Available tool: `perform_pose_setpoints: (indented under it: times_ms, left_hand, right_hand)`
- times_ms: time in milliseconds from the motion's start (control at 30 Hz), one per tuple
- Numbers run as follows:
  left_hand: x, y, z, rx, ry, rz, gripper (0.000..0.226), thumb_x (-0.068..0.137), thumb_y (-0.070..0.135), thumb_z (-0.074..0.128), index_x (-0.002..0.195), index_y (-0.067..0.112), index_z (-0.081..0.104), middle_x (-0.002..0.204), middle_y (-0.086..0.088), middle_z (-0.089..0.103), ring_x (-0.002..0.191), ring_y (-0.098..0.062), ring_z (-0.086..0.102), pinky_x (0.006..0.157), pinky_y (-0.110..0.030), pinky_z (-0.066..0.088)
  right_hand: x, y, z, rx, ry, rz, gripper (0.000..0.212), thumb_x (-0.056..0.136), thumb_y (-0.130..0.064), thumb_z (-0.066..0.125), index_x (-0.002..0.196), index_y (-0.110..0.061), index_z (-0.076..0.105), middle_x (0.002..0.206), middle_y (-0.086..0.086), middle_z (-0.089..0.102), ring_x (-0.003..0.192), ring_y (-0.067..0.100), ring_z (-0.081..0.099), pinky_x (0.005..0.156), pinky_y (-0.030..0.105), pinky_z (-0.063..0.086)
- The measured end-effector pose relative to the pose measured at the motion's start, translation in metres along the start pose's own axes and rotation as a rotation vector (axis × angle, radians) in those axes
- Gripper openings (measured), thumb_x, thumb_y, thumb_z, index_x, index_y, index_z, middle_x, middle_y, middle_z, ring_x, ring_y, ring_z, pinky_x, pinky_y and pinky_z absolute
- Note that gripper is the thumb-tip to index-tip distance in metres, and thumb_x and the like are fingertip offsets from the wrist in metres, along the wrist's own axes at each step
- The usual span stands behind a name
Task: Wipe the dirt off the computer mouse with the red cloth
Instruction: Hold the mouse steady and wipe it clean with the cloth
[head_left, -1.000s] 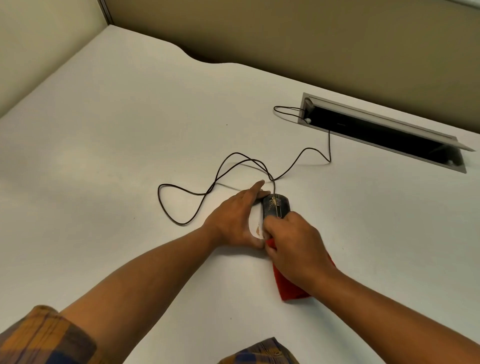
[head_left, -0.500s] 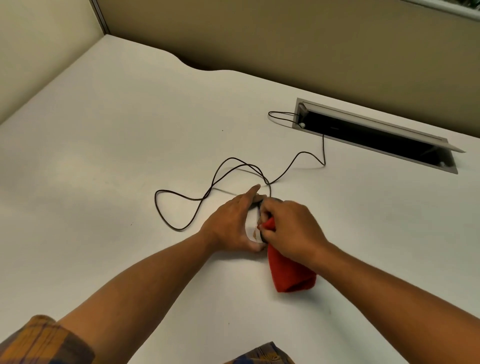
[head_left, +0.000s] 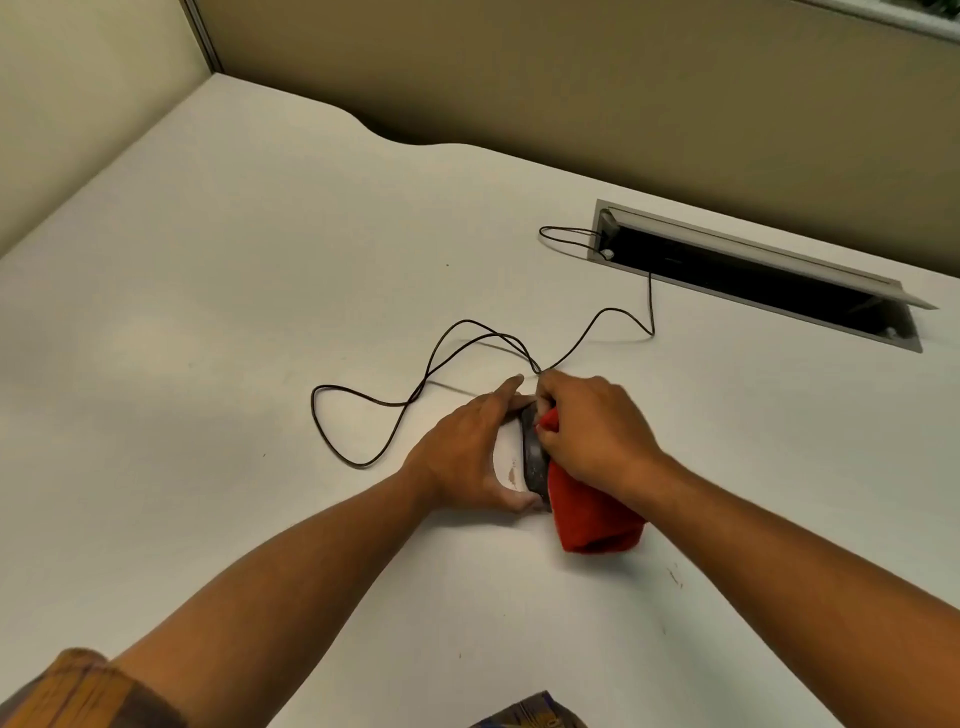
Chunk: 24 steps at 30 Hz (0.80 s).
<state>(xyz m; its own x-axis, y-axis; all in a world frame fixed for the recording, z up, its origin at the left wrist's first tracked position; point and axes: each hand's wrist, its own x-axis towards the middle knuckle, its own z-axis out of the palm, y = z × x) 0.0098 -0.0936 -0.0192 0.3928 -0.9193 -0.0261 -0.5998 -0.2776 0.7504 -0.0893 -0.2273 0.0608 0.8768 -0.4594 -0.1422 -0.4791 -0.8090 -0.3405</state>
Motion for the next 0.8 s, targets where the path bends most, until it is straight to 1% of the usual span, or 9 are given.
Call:
perform_pose_setpoints:
  times_ms: [100,167,267,367,500,567,600,700,800]
  left_hand:
    - [-0.001,-0.001,0.001,-0.004,-0.007,-0.016,0.129,0.053,0.062,0.078,0.156,0.02,0.013,0.151,0.009,0.04,0.136,-0.008,0.039,0.109,-0.025,0.035]
    - [0.0,-0.002,0.001,-0.006,-0.021,-0.029,0.127,0.052,0.06,0.076,0.156,0.021,0.014,0.153,0.008,0.037,0.137,-0.009,0.038,0.11,-0.029,0.036]
    - [0.001,-0.001,-0.001,-0.003,-0.015,-0.015,0.129,0.053,0.061,0.081,0.156,0.021,0.012,0.15,0.012,0.041,0.135,-0.007,0.04,0.109,-0.027,0.036]
    - [0.0,0.0,-0.001,0.002,-0.017,-0.005,0.133,0.053,0.063,0.082,0.156,0.019,0.009,0.149,0.012,0.043,0.134,-0.006,0.038,0.108,-0.021,0.031]
    - [-0.001,-0.002,0.0,-0.021,-0.018,-0.003,0.128,0.051,0.061,0.072,0.156,0.016,0.013,0.148,0.007,0.045,0.132,-0.007,0.04,0.102,-0.003,0.022]
    - [-0.001,-0.003,0.001,-0.017,-0.017,0.003,0.129,0.052,0.06,0.076,0.156,0.016,0.013,0.148,0.006,0.044,0.131,-0.007,0.039,0.098,0.002,0.017]
    - [-0.002,-0.002,0.0,-0.014,-0.017,0.004,0.131,0.052,0.061,0.077,0.156,0.017,0.012,0.149,0.007,0.044,0.132,-0.006,0.038,0.1,0.0,0.018]
    - [-0.001,0.0,0.0,0.0,-0.002,0.003,0.132,0.051,0.069,0.076,0.155,0.02,0.011,0.148,0.013,0.044,0.135,-0.006,0.039,0.109,-0.02,0.031]
    - [0.0,0.0,0.0,0.01,-0.015,0.003,0.133,0.052,0.063,0.084,0.155,0.02,0.011,0.148,0.012,0.044,0.136,-0.007,0.039,0.111,-0.027,0.034]
  right_hand:
    - [-0.011,-0.011,0.009,-0.011,-0.102,-0.094,0.02,0.076,-0.017,0.064,0.078,-0.026,0.046,0.071,-0.007,0.052,0.072,0.021,0.051,0.062,0.035,0.042]
    - [-0.013,-0.014,0.008,0.015,-0.167,-0.134,0.021,0.076,-0.017,0.065,0.078,-0.027,0.047,0.074,-0.006,0.054,0.073,0.019,0.052,0.062,0.033,0.042]
    - [-0.005,-0.006,0.0,0.082,-0.077,-0.037,0.016,0.078,-0.019,0.063,0.077,-0.025,0.048,0.076,-0.005,0.06,0.076,0.02,0.055,0.067,0.037,0.047]
    - [-0.009,-0.001,0.001,0.044,-0.009,0.014,0.016,0.08,-0.019,0.063,0.078,-0.024,0.047,0.078,-0.003,0.062,0.077,0.022,0.056,0.07,0.038,0.049]
    - [-0.024,-0.014,0.012,0.087,-0.119,-0.111,0.024,0.072,-0.019,0.069,0.075,-0.026,0.045,0.077,-0.006,0.06,0.074,0.019,0.056,0.068,0.036,0.049]
    - [-0.016,-0.01,0.008,0.199,-0.104,-0.042,0.023,0.071,-0.021,0.07,0.072,-0.024,0.048,0.072,-0.006,0.062,0.071,0.016,0.057,0.067,0.034,0.049]
    - [-0.011,-0.005,0.004,0.263,-0.046,0.027,0.022,0.069,-0.023,0.072,0.07,-0.023,0.05,0.068,-0.006,0.063,0.069,0.014,0.058,0.065,0.033,0.049]
    - [-0.004,0.015,-0.003,0.296,0.109,0.176,0.023,0.069,-0.024,0.074,0.068,-0.023,0.051,0.067,-0.006,0.065,0.068,0.012,0.061,0.064,0.032,0.05]
    - [-0.016,0.016,0.005,0.239,0.09,0.162,0.021,0.072,-0.022,0.071,0.07,-0.022,0.051,0.068,-0.006,0.065,0.07,0.015,0.061,0.067,0.037,0.052]
